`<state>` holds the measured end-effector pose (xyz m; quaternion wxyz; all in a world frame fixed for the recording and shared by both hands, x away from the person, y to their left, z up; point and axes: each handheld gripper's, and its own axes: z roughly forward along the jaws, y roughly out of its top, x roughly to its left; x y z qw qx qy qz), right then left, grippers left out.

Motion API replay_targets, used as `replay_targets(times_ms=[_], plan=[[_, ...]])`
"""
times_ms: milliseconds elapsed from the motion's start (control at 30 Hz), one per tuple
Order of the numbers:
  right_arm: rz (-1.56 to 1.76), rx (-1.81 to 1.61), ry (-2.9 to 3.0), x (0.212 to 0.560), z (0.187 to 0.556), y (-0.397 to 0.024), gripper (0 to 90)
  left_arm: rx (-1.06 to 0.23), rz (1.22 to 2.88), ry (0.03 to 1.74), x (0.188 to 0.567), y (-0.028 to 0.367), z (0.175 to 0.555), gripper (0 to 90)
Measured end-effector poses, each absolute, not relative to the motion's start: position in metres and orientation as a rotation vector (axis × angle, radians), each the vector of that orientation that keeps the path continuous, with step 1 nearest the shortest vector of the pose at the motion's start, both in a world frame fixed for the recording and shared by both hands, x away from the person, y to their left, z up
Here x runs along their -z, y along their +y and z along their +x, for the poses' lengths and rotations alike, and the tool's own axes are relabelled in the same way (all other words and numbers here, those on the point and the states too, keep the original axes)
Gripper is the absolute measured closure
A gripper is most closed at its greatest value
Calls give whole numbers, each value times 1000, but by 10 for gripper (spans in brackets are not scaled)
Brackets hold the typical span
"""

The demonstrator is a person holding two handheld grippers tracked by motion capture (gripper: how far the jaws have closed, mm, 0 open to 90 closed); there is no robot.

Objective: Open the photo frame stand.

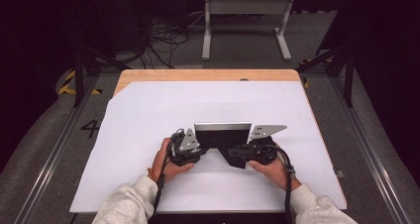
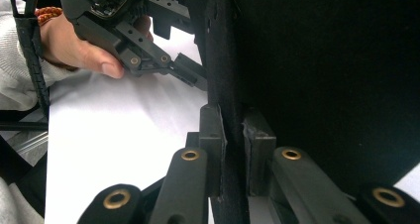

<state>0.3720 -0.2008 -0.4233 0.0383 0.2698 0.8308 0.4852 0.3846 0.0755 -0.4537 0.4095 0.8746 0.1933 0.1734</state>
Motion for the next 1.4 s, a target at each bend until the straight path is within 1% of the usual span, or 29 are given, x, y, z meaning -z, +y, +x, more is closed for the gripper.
replay_targets(times_ms=[67,100,233,600,1200,1400], plan=[[828,-1486,2549,423,372,-201,821,-439,2204,486,454,76,385,618],[827,-1484,2551,423,371,-200,822,-460,2209,486,453,75,384,620],[826,-1470,2553,425,371,-199,826,-482,2210,495,454,76,385,671],[831,-1451,2557,430,371,-196,825,-500,2219,507,453,76,388,689],[816,-1414,2530,430,368,-197,821,-514,2216,530,454,75,392,679],[806,-1369,2519,431,366,-198,830,-554,2208,563,456,73,396,652]])
